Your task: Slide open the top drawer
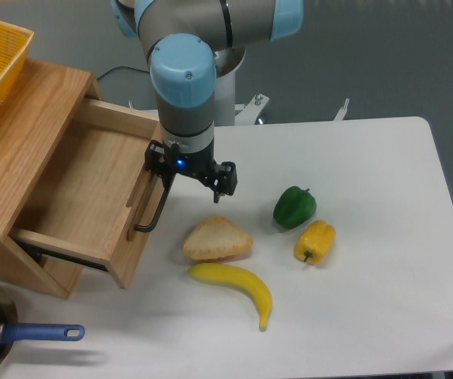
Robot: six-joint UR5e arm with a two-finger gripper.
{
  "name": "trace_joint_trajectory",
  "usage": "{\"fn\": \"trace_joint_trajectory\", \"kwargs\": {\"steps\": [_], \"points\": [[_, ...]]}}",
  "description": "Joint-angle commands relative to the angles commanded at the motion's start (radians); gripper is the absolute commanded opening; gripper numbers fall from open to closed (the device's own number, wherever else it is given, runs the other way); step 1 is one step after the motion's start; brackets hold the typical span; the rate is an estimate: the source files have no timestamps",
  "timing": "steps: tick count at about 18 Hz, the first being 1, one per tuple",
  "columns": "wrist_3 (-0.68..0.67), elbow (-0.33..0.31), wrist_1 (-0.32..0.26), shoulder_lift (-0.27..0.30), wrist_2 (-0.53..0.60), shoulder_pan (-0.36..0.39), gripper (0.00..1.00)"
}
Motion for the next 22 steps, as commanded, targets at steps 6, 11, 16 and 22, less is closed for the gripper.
{"fn": "trace_joint_trajectory", "kwargs": {"steps": [6, 11, 16, 22], "points": [[0.018, 0.005, -0.003, 0.0, -0.002, 0.02, 1.0], [0.034, 0.006, -0.005, 0.002, -0.002, 0.032, 1.0], [0.034, 0.011, -0.003, 0.0, -0.002, 0.035, 1.0], [0.028, 0.011, -0.008, 0.002, -0.006, 0.038, 1.0]]}}
